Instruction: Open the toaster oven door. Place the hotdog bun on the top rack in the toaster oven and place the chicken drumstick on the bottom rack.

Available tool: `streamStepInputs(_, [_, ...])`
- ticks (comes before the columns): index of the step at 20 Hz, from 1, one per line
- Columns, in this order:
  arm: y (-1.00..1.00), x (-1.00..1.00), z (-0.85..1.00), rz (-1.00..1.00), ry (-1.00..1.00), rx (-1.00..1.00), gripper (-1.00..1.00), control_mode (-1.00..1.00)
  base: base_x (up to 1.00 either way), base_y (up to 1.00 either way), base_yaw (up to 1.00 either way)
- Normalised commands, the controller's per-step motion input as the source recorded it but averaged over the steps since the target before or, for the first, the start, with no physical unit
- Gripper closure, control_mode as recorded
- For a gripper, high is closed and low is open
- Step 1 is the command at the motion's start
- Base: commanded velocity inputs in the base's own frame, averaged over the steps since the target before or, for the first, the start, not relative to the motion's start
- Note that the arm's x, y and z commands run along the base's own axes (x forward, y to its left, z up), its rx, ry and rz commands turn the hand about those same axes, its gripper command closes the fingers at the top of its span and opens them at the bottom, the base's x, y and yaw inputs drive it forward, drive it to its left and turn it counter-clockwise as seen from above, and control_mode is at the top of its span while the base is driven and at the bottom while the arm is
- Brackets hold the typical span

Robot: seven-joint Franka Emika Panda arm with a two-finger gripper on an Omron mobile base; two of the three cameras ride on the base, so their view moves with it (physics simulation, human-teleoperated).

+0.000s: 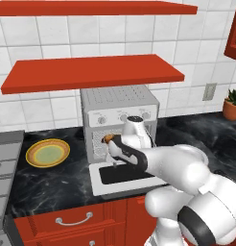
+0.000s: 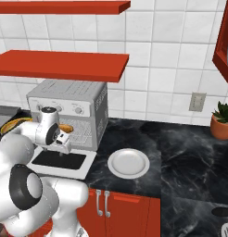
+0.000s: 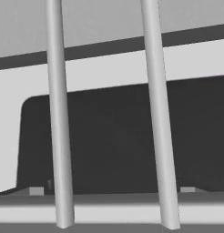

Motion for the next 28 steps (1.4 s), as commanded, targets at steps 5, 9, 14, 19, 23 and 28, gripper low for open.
streamStepInputs(5, [0.00, 0.17, -0.03, -0.07, 0.00, 0.00, -1.00, -1.00, 0.00, 0.00, 0.00])
streamStepInputs(9, [0.00, 0.08, -0.05, -0.08, 0.01, 0.00, -1.00, -1.00, 0.00, 0.00, 0.00])
streamStepInputs(14, [0.00, 0.16, 0.00, -0.14, 0.00, 0.00, -1.00, -1.00, 0.00, 0.00, 0.00])
streamStepInputs(19, [0.00, 0.25, -0.02, -0.18, 0.00, -0.03, -1.00, -1.00, 0.00, 0.00, 0.00])
streamStepInputs(23, [0.00, 0.32, -0.02, -0.18, 0.00, -0.05, -1.00, -1.00, 0.00, 0.00, 0.00])
streamStepInputs(28, [0.00, 0.39, 0.00, -0.17, 0.00, -0.03, -1.00, -1.00, 0.00, 0.00, 0.00])
